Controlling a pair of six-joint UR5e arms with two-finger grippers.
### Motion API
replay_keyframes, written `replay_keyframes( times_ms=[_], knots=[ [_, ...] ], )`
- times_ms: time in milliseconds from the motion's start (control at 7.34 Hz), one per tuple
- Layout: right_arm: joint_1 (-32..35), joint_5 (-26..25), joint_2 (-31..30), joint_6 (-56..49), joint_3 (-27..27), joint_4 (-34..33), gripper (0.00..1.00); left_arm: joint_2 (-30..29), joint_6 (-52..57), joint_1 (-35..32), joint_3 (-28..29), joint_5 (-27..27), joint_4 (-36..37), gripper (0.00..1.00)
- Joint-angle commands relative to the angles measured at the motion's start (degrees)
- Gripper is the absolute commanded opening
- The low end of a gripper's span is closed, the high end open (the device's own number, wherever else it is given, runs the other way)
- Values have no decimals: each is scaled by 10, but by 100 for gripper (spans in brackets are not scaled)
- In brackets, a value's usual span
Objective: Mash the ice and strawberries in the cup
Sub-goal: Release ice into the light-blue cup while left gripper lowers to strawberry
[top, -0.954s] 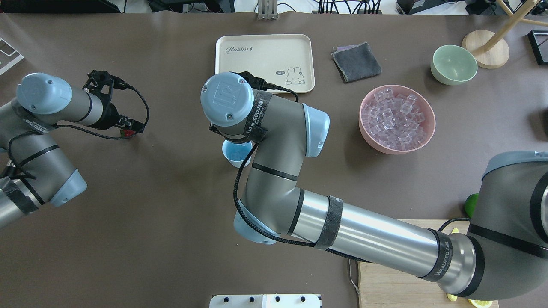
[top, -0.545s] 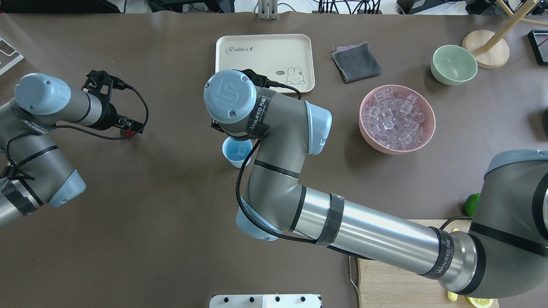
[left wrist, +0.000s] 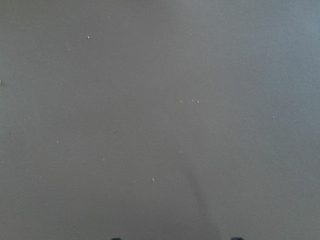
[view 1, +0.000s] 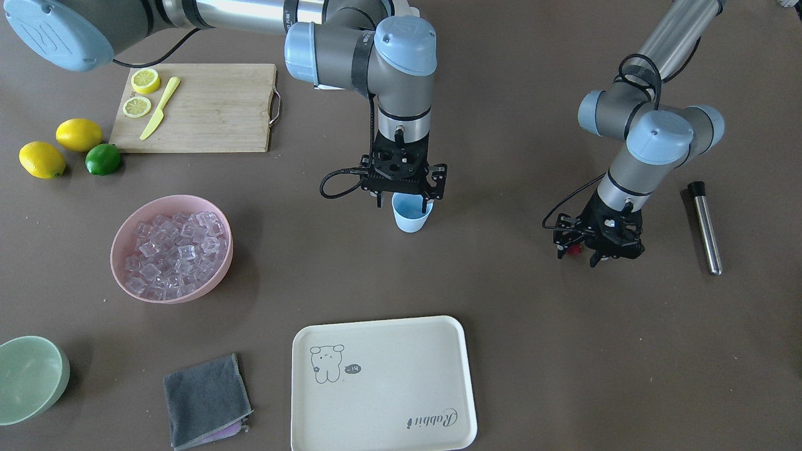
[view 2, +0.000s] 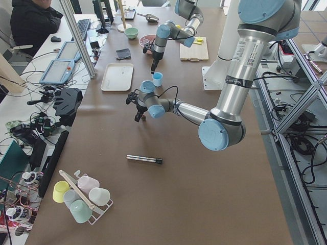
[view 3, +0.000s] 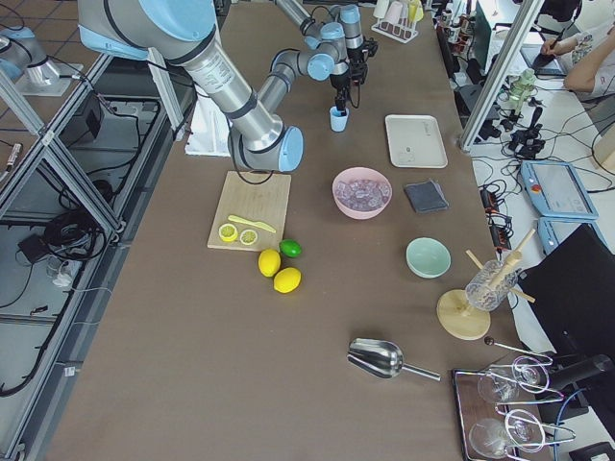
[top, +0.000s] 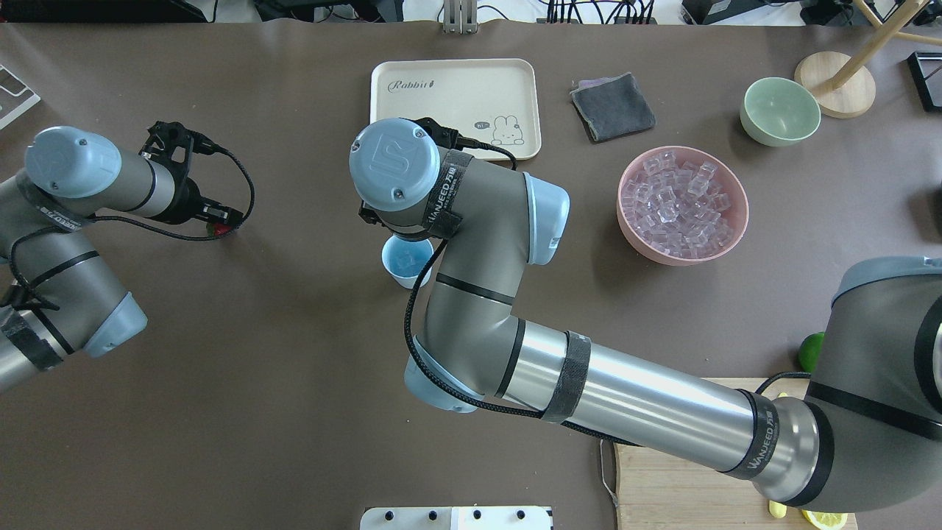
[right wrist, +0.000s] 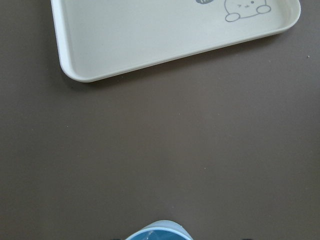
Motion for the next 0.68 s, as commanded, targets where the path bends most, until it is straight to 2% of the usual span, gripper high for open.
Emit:
replay_keyframes(
  times_ms=[0, 273, 409, 545],
  knots=[
    [2, -1, 0, 1, 0, 0, 84, 1, 0, 0, 0, -2, 0, 51],
    [6, -1, 0, 0, -1, 0, 83, 19, -11, 0, -20, -3, 0, 51],
    [9, -2, 0, -1, -3, 0, 83, 31, -21, 1, -33, -2, 0, 46],
    [11, -2, -1, -2, -3, 0, 83, 31, -47, 3, -34, -2, 1, 33]
  ],
)
